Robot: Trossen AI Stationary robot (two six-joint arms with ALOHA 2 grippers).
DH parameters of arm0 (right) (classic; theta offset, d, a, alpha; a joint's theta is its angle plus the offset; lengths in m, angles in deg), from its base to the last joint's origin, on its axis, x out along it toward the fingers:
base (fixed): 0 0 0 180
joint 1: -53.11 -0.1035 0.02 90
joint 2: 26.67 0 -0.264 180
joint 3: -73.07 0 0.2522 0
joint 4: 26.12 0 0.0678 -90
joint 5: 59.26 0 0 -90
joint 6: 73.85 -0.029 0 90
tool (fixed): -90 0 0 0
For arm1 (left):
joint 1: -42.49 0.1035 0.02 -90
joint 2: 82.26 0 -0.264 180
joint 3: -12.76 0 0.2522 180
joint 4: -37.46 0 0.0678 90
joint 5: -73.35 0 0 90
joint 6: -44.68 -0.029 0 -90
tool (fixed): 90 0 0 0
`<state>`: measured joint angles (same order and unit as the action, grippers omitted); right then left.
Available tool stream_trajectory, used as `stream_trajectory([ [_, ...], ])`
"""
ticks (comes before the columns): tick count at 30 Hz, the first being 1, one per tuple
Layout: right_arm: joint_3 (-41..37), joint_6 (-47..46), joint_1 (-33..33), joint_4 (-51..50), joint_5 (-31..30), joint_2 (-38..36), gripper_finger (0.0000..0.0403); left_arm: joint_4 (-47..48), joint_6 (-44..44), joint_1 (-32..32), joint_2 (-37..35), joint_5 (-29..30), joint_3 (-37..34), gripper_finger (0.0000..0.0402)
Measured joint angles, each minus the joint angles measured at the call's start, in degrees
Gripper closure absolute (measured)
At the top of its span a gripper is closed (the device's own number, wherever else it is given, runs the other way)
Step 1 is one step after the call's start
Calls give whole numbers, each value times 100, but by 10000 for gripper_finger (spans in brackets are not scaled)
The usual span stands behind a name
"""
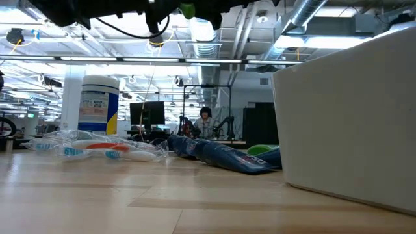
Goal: Pick & Place Travel size toiletries
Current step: Put the green shampoo into the yellow bin
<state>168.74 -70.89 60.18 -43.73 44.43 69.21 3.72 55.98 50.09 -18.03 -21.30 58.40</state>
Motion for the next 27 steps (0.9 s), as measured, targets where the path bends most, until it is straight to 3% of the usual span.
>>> stream_trajectory([
  [9,0,2,0,11,2,0,242,-29,-85,0,48,-24,98,146],
  [20,0,17,-2,11,24,-2,237,-27,-234,2,48,-96,98,259],
  [27,0,0,-2,18,22,-2,234,-29,-225,2,48,-128,98,232],
])
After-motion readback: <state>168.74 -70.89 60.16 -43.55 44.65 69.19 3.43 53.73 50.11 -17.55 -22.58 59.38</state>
